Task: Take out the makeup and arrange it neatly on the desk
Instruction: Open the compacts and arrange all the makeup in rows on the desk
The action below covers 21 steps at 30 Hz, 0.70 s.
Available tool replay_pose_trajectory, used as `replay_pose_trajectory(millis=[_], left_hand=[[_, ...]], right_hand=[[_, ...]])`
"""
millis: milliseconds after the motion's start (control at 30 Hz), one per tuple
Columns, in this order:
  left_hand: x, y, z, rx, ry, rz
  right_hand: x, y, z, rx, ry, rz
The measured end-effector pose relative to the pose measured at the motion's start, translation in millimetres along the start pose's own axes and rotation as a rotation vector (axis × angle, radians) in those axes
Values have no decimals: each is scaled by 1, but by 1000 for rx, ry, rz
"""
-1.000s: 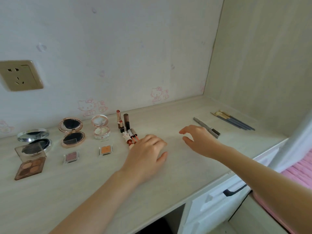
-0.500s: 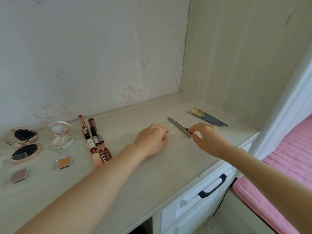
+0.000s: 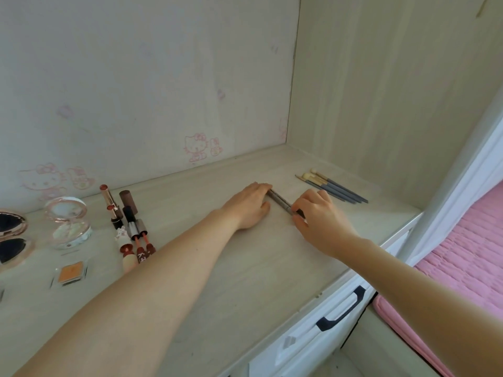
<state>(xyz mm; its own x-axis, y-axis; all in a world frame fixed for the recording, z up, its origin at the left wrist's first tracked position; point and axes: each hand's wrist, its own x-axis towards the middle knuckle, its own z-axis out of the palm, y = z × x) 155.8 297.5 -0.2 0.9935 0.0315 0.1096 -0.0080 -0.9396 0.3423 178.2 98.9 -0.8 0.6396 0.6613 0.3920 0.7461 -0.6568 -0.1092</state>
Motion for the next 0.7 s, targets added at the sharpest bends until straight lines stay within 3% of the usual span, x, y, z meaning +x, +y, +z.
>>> replay_pose_trajectory(millis=[367,700], left_hand=[[-23,-15,-13,73,145,66],[-70,-28,-40,68,120,93]], right_hand=[[-4,-11,3,31,-24,14],[-13,-42,-10,40,3,-24]])
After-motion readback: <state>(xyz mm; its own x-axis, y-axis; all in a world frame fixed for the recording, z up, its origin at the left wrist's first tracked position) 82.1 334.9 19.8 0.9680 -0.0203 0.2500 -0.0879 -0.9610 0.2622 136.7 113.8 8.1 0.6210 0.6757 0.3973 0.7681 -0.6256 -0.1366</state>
